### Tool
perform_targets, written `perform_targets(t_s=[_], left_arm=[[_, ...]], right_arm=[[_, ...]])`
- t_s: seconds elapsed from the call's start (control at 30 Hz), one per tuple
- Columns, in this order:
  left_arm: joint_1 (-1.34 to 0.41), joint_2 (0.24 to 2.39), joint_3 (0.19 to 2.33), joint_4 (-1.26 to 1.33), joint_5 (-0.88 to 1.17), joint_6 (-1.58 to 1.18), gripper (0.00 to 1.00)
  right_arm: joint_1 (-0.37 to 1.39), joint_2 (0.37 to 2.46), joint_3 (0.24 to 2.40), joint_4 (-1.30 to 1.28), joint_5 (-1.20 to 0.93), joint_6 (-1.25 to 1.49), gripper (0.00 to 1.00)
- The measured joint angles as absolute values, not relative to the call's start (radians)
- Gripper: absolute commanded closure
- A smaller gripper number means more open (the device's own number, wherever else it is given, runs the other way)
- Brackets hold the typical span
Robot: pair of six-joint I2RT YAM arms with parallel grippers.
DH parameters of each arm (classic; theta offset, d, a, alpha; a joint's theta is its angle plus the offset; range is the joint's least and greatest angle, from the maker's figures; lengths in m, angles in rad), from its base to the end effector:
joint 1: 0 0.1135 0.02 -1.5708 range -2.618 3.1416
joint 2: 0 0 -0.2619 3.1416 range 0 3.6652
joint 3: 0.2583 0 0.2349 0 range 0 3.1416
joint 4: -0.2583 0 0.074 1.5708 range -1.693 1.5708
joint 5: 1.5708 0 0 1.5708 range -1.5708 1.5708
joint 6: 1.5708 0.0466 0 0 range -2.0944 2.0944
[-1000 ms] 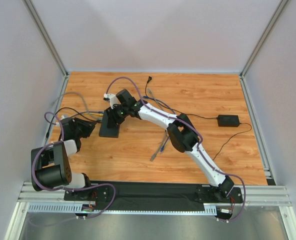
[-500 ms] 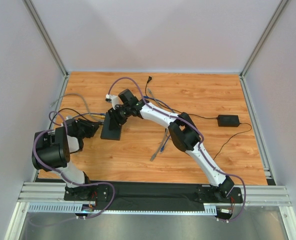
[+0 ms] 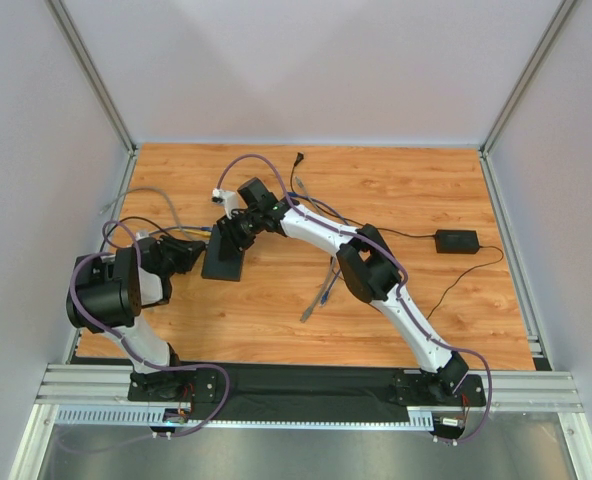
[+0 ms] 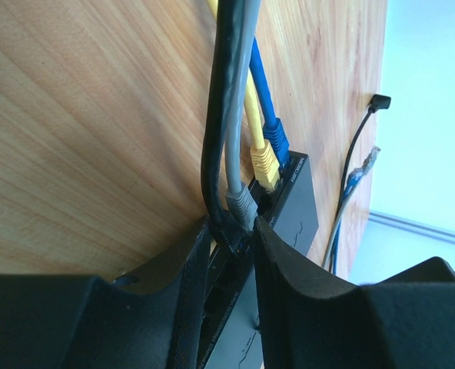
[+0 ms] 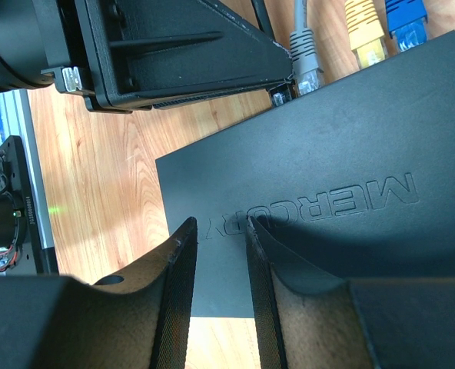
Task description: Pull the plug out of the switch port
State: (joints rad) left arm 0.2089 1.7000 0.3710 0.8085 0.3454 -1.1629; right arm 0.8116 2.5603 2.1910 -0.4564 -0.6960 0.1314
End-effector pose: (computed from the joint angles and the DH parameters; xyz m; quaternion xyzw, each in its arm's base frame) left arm 0.2661 0.0403 0.1085 -0.4732 0.7142 -0.3588 0.3705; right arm 0.3547 0.4172 0.1506 -0.4091 0.7840 0.4384 0.1606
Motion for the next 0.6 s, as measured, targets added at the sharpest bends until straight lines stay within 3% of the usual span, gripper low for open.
perform_targets(t_s=[0.23, 0.37, 0.6], left_arm=[[0.204, 1.703, 0.361, 0.828, 0.336, -1.166, 0.61], [0.202, 1.692, 0.364, 0.819, 0.34, -1.157, 0.53], [0.198, 1.649, 0.364, 0.752, 0.34, -1.122, 0.57]], right_arm=[[0.809, 2.563, 2.191, -0.455, -0.709, 0.135, 0.66], [0.808, 2.563, 2.192, -0.455, -0.709, 0.135, 0.66], [0.805, 2.564, 2.194, -0.456, -0.71, 0.141, 0.66]])
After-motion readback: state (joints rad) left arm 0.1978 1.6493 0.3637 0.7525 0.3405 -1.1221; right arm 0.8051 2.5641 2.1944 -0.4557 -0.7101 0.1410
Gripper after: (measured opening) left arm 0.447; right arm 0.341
